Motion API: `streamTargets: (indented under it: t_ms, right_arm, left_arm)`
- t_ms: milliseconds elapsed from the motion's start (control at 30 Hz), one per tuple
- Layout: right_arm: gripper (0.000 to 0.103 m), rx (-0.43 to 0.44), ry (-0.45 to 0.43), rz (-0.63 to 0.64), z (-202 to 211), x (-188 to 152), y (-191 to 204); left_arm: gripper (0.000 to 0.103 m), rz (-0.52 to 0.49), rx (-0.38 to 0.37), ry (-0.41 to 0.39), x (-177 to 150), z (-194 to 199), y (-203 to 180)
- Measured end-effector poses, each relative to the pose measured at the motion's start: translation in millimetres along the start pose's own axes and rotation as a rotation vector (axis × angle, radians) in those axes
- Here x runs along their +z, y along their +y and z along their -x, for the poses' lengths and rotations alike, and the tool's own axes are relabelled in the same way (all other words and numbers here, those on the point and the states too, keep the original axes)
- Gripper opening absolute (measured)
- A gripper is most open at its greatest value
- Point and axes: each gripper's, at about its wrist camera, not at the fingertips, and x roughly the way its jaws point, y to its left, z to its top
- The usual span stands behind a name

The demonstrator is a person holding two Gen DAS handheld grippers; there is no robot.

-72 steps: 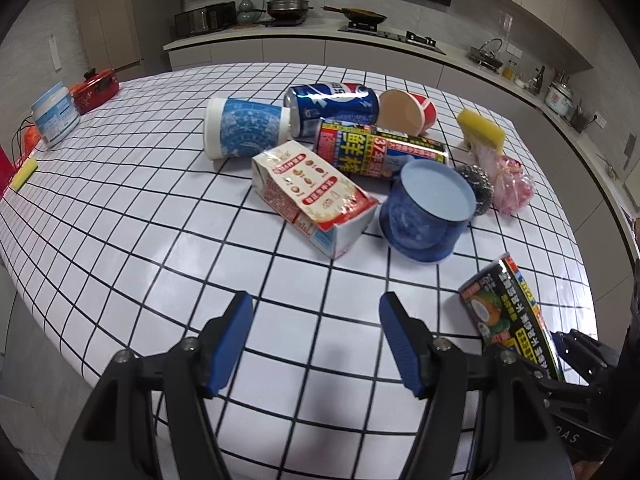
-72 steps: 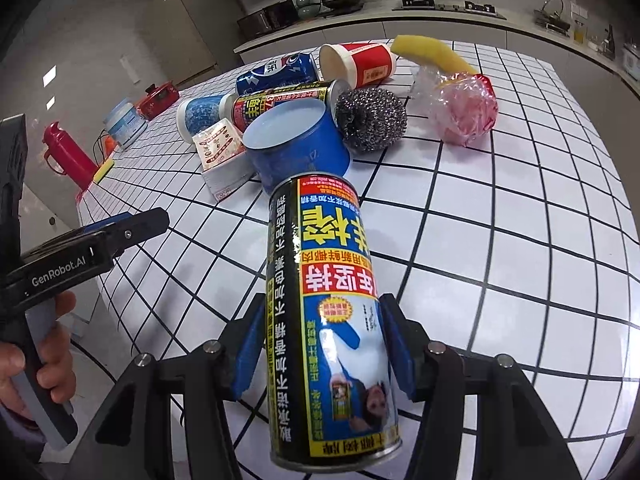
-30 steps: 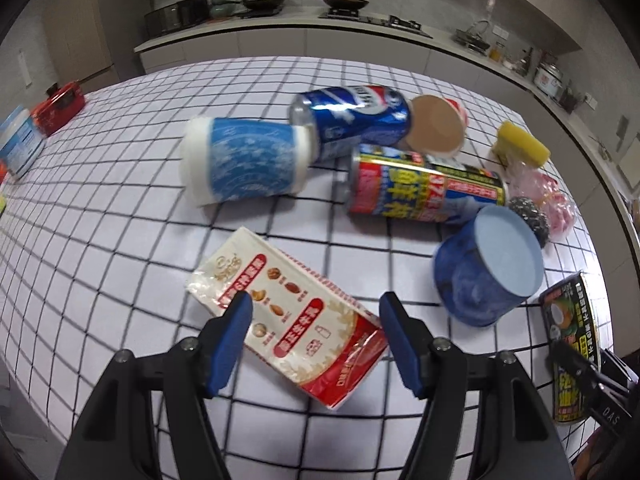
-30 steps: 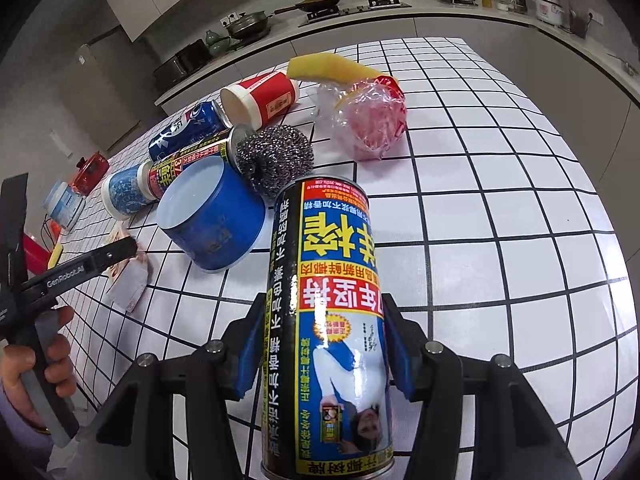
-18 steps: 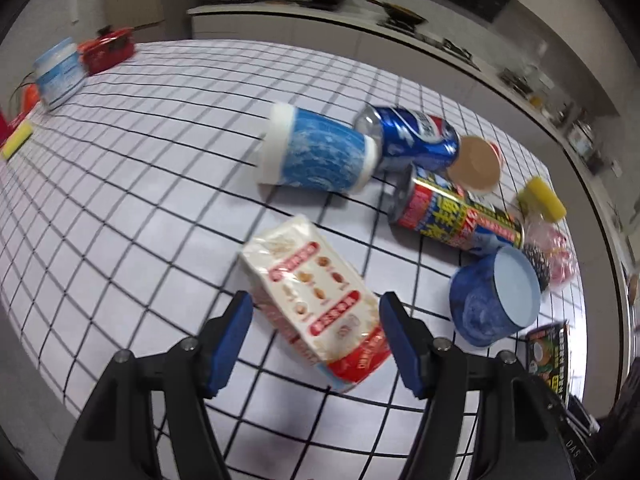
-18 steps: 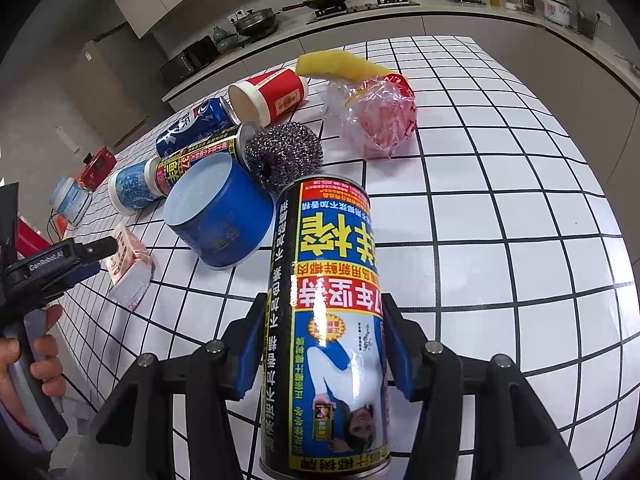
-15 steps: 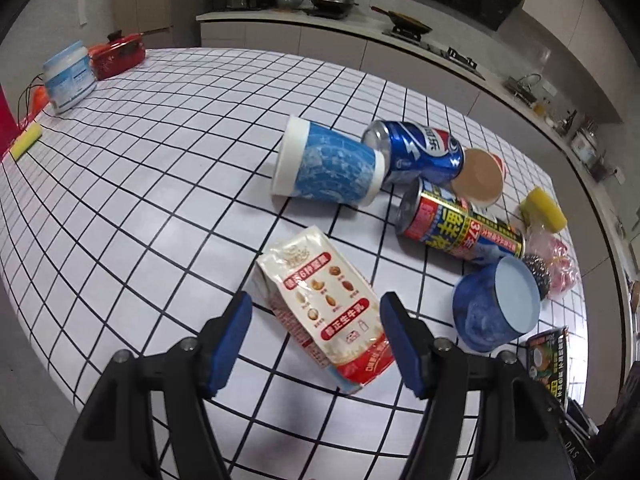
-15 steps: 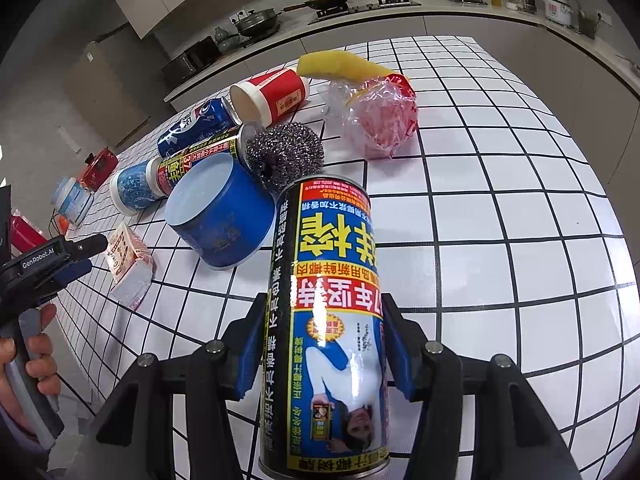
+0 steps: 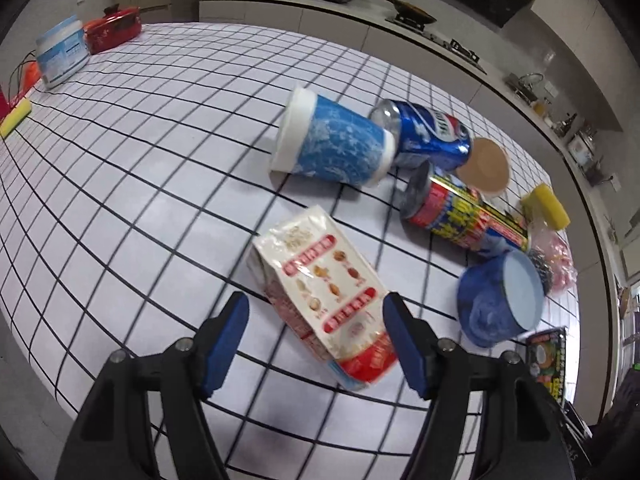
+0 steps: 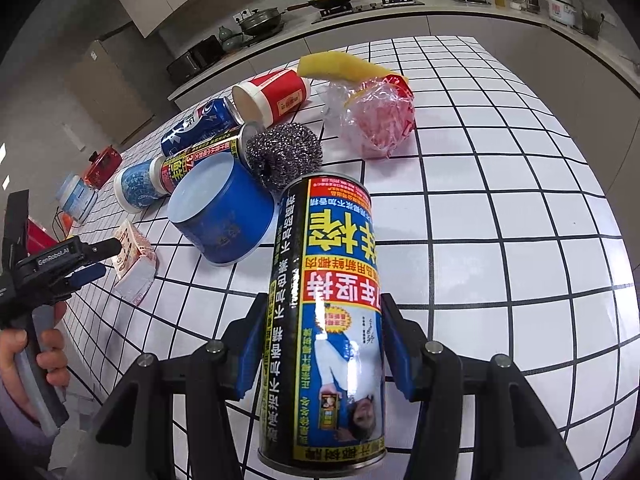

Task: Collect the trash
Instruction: 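Grasp the red-white milk carton with the left tool while the right tool holds the can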

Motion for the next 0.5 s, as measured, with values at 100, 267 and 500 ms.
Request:
streamTargets:
  t_ms: [100,267,500]
  right_arm:
    - [0.056,0.003,0.001,-0.005,-0.3,-0.8,-0.2]
    - [0.056,0.009,0.003,0.0,-0.1,-2.4,1.4]
    - [0.056,0.02,0.01,0.006,2.1,-3.5,-1.0]
  left_arm:
    - [0.071,0.017,-0.052,0.008,-6.4,0.5,-14.8]
    - [0.071,-0.06,0.018,-0.029,-12.2,-5.3,-47.1]
    - [0.071,-0.066,0.111,-0.055,-18.9,-8.9,-38.8]
